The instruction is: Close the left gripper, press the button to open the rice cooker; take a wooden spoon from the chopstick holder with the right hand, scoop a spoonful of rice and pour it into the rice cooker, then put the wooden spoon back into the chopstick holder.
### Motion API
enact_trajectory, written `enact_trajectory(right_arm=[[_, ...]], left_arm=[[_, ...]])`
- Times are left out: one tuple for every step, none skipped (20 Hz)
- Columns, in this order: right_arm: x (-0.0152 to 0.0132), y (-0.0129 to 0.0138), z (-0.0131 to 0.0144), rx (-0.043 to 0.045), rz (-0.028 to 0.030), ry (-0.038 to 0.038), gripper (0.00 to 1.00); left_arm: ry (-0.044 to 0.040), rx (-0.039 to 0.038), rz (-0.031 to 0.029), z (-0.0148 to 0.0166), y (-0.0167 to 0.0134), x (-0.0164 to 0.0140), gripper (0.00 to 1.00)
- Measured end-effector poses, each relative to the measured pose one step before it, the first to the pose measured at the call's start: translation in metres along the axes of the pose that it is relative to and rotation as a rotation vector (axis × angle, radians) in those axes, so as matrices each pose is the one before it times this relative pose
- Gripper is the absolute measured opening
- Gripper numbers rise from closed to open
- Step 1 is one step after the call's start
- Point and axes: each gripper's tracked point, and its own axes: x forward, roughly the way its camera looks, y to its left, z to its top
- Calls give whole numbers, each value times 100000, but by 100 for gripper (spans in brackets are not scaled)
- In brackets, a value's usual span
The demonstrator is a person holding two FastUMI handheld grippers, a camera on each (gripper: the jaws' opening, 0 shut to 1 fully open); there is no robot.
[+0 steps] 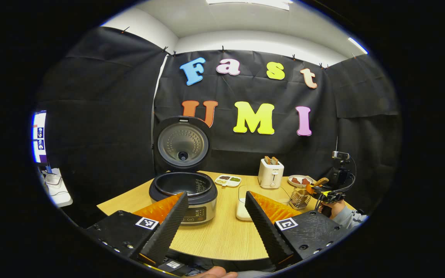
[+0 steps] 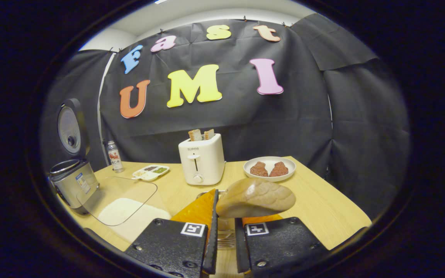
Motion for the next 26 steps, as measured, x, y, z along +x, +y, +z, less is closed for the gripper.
enact_trajectory(right_arm=[[1, 167, 208, -1261, 337, 335, 23], [90, 171, 344, -1435, 374, 108, 21], [153, -15, 289, -510, 345, -37, 19], [-357, 91, 599, 260, 852, -178, 18], [-176, -26, 576, 374, 400, -677, 16], [-122, 93, 501, 122, 436, -733, 16], [-81, 96, 515, -573, 362, -577, 14], [-110, 38, 516, -293, 208, -744, 14], [-2, 53, 380, -855, 70, -469, 13], [-292, 65, 643, -711, -185, -761, 12], [-314, 149, 635, -664, 509, -1248, 12], [-250, 375, 792, -799, 828, -1431, 11], [-335, 391, 799, -802, 1069, -1529, 11], [-327, 449, 772, -889, 620, -1152, 11], [-272, 248, 811, -1444, -69, -1205, 11], [-334, 649, 790, -1030, 994, -811, 11], [-256, 722, 741, -361, 1417, -745, 11], [-207, 761, 650, 81, 1235, -413, 11], [-175, 847, 560, -76, 1085, -236, 11], [-179, 847, 611, -19, 1272, -798, 11], [-96, 1080, 499, 93, 2074, -630, 11], [113, 1246, 177, -287, 2137, 102, 10], [-11, 1002, 233, 670, 1793, 175, 9], [134, 1284, 319, 223, 2310, -338, 8], [244, 1021, 439, -17, 1417, -877, 8], [300, 897, 167, -896, 850, 97, 8]], left_arm=[[37, -521, -513, -107, 3, -77, 95], [160, -402, -147, -154, 129, 28, 95], [51, -111, 69, -80, 109, -53, 95], [148, -32, 179, -239, 153, 30, 94], [198, -106, 107, -271, 120, 19, 94], [105, -161, -204, -148, -31, -43, 94], [246, -181, -361, -135, 1, -48, 94], [279, -235, -137, -228, 9, 12, 94], [124, -160, -302, -202, -66, 161, 94], [-59, 21, -487, -198, -76, 176, 94], [270, 54, -333, -236, -56, 193, 95], [517, 36, -279, -253, -84, 177, 94], [470, 25, -398, -272, -134, 215, 94], [629, 174, -439, -327, -145, 228, 95], [627, 324, -270, -319, -144, 278, 94], [408, 341, -49, -226, 76, 132, 94], [323, 180, 11, -171, 61, 59, 95], [261, -30, 72, -133, 36, 76, 95], [395, -290, 95, -116, 120, 64, 95], [301, -313, 108, -124, 136, 54, 95], [128, -189, 64, 3, 114, 5, 95], [127, 23, -10, -119, 79, -156, 95], [-1, 238, 158, 33, 189, -76, 95], [101, 347, 267, 51, 201, 10, 95], [-13, 313, 317, -16, 232, 9, 95], [65, 213, 269, -37, 152, 42, 95]])
